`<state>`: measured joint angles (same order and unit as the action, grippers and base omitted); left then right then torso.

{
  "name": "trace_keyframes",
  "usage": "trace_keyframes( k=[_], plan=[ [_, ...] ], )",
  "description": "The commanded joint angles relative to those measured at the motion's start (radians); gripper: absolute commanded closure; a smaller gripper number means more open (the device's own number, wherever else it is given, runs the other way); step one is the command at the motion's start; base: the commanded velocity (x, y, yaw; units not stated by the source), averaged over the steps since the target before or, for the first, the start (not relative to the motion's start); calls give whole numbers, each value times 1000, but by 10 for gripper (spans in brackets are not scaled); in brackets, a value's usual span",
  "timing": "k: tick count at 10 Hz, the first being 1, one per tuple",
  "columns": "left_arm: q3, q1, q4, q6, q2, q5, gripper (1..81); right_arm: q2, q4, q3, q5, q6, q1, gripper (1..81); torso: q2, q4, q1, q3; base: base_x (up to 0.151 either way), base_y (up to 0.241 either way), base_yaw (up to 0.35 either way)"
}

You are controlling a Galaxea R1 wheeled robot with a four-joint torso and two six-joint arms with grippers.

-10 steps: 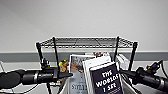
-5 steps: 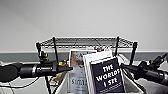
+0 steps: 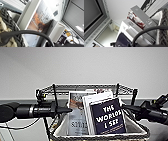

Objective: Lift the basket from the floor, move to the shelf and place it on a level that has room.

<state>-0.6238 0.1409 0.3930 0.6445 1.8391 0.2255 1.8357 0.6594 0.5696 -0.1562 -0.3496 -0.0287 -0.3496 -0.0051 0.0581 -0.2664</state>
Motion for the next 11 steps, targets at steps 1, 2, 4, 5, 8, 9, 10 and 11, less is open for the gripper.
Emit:
trace_keyframes(
  k=[1,2,4,5,8,9,10,11],
  plan=[
    [-19,173,6,24,40,-74,811,15,48,-8,9,4,196,811,0,0,0,0,0,0,0],
    [-22,193,6,41,46,-74,811,16,69,-8,9,4,223,811,0,0,0,0,0,0,0],
    [-36,242,6,96,57,-75,811,35,111,10,12,4,275,811,0,0,0,0,0,0,0],
    [-43,268,6,124,59,-74,811,48,133,21,17,4,295,811,0,0,0,0,0,0,0],
    [-75,331,6,182,75,-55,811,58,158,45,23,4,330,811,0,0,0,0,0,0,0],
    [-94,340,6,196,88,-52,811,62,174,59,35,4,347,811,0,0,0,0,0,0,0],
    [-126,342,9,198,100,-51,811,73,181,88,55,4,365,811,0,0,0,0,0,0,0],
    [-149,343,14,198,109,-43,811,81,197,107,60,4,385,811,0,0,0,0,0,0,0]
  ],
)
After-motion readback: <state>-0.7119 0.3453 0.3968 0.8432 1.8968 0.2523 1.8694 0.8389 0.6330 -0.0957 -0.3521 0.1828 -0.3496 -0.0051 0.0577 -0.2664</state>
